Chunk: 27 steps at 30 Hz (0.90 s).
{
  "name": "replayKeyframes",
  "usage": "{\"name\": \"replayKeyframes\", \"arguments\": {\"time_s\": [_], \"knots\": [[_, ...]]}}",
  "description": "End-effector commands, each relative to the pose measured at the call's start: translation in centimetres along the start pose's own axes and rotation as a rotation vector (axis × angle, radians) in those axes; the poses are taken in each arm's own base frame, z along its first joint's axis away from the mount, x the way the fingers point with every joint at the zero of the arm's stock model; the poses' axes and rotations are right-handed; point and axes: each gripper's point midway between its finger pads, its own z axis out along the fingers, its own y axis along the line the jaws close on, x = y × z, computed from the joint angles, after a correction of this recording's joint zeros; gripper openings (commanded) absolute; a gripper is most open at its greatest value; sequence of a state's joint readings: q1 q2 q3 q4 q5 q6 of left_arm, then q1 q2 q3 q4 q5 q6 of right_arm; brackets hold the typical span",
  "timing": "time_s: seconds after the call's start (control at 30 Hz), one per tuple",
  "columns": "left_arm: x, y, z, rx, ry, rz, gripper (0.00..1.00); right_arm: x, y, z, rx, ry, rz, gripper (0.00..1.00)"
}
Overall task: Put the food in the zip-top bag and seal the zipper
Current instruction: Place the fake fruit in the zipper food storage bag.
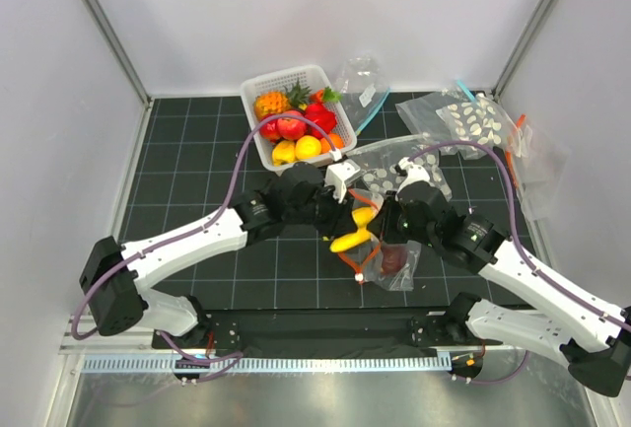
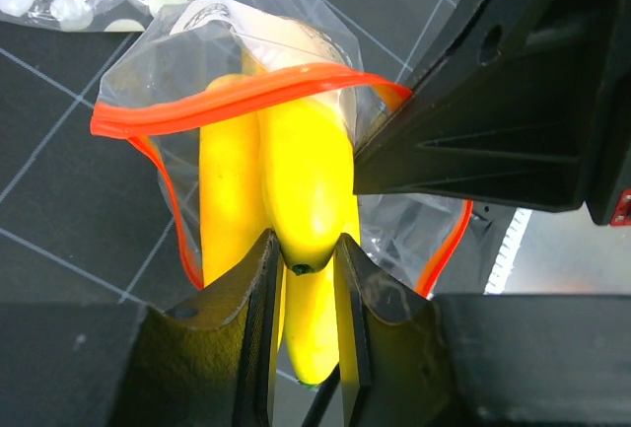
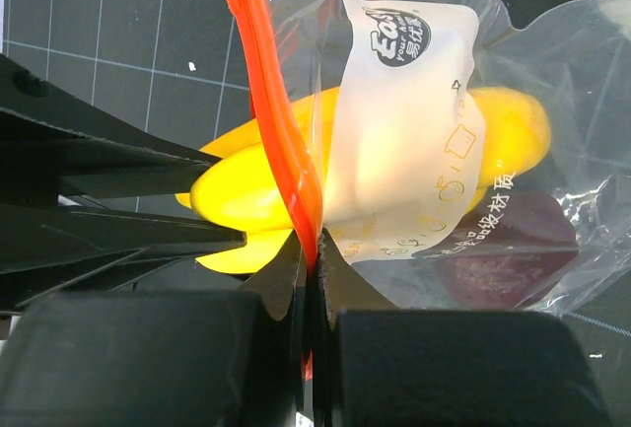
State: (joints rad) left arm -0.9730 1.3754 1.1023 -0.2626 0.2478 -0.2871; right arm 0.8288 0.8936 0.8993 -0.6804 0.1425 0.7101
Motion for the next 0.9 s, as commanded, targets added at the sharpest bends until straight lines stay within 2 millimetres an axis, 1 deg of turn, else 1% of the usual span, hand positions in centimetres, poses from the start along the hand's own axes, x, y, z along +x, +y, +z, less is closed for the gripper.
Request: {"name": "replayKeyframes", "arguments": {"time_s": [0.0, 0.07, 0.13, 0.23, 0.27, 0.3, 0.33, 0.4, 0.43, 0.53, 0.6, 0.67, 0.7, 0.77, 0.8, 0.87], "knots": [[-2.6, -2.2, 0.4, 0.094, -0.099, -0.031, 0.14, -1.5, 1.4, -0.5, -0.057, -0.065, 0.022, 0.01], [-2.8, -2.5, 0.6, 0.084, -0.114, -0.068, 0.14, -1.8, 1.4, -0.8, -0.061, -0.080, 0.037, 0.01], [-3.2, -2.3, 0.8, 0.058, -0.152, -0.091, 0.14, -2.0, 1.6, -1.0, -0.070, -0.091, 0.045, 0.01], [-3.5, -2.4, 1.0, 0.050, -0.188, -0.108, 0.15, -2.9, 2.0, -1.7, -0.075, -0.112, 0.049, 0.01], [-3.6, -2.3, 1.1, 0.046, -0.189, -0.112, 0.15, -3.7, 2.5, -2.3, -0.086, -0.127, 0.048, 0.01], [-3.9, -2.4, 1.0, 0.045, -0.194, -0.113, 0.15, -3.8, 2.5, -2.4, -0.077, -0.121, 0.043, 0.01], [-4.4, -2.6, 0.9, 0.049, -0.206, -0.113, 0.15, -4.5, 3.2, -3.0, -0.094, -0.134, 0.044, 0.01], [-5.0, -2.8, 0.9, 0.052, -0.214, -0.123, 0.16, -5.1, 3.6, -3.3, -0.102, -0.138, 0.041, 0.01], [-5.9, -3.0, 0.7, 0.056, -0.232, -0.125, 0.16, -5.7, 4.2, -3.9, -0.119, -0.154, 0.046, 0.01], [-7.4, -3.5, 0.1, 0.063, -0.258, -0.148, 0.21, -6.7, 4.5, -4.6, -0.127, -0.186, 0.057, 0.01], [-7.5, -4.0, 0.1, 0.083, -0.251, -0.154, 0.22, -7.5, 4.8, -5.1, -0.136, -0.215, 0.070, 0.01], [-7.3, -4.0, 0.3, 0.083, -0.243, -0.164, 0.25, -7.9, 4.7, -5.5, -0.135, -0.238, 0.080, 0.01], [-7.0, -3.9, 0.4, 0.084, -0.240, -0.168, 0.34, -8.0, 4.6, -5.6, -0.130, -0.245, 0.085, 0.01], [-6.7, -3.9, 0.3, 0.083, -0.240, -0.168, 0.41, -7.8, 4.1, -5.5, -0.118, -0.249, 0.090, 0.01], [-6.6, -3.8, 0.2, 0.079, -0.242, -0.168, 0.52, -7.8, 4.0, -5.4, -0.113, -0.254, 0.093, 0.01], [-7.3, -3.4, -0.8, 0.050, -0.281, -0.155, 0.65, -7.5, 3.6, -5.2, -0.103, -0.253, 0.095, 0.01]]}}
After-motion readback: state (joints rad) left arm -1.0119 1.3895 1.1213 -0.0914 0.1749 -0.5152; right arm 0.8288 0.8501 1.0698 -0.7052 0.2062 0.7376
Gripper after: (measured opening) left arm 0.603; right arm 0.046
